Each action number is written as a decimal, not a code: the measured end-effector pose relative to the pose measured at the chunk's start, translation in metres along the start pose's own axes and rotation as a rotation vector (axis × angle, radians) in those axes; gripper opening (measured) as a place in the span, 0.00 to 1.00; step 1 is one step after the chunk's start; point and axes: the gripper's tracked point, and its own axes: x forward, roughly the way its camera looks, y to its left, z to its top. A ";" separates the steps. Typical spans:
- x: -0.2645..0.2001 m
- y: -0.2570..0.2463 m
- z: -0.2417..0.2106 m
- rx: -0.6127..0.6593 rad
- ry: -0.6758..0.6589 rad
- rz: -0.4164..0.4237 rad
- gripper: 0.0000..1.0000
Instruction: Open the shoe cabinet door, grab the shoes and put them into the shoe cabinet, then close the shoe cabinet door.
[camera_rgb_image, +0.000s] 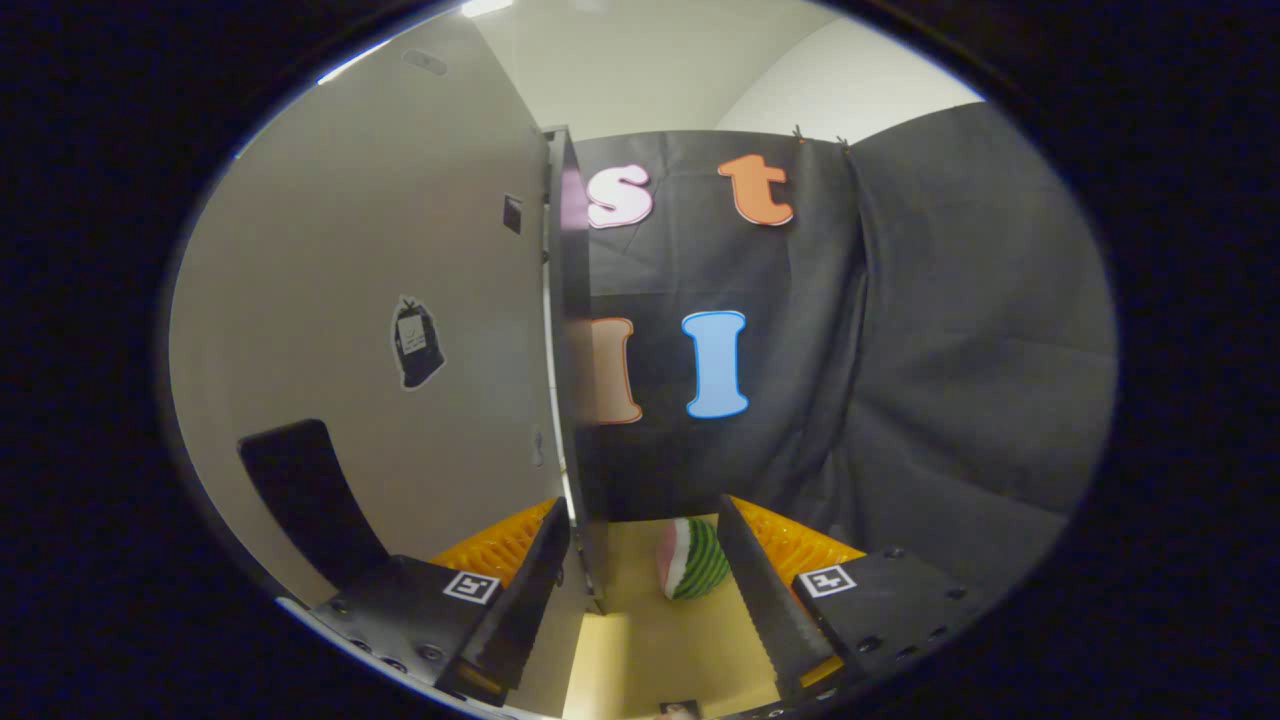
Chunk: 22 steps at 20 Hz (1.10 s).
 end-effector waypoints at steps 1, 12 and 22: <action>-0.002 0.013 -0.002 0.002 -0.003 0.015 0.93; 0.018 0.173 -0.008 0.060 -0.008 0.132 0.93; 0.097 0.298 -0.007 0.028 -0.032 0.176 0.96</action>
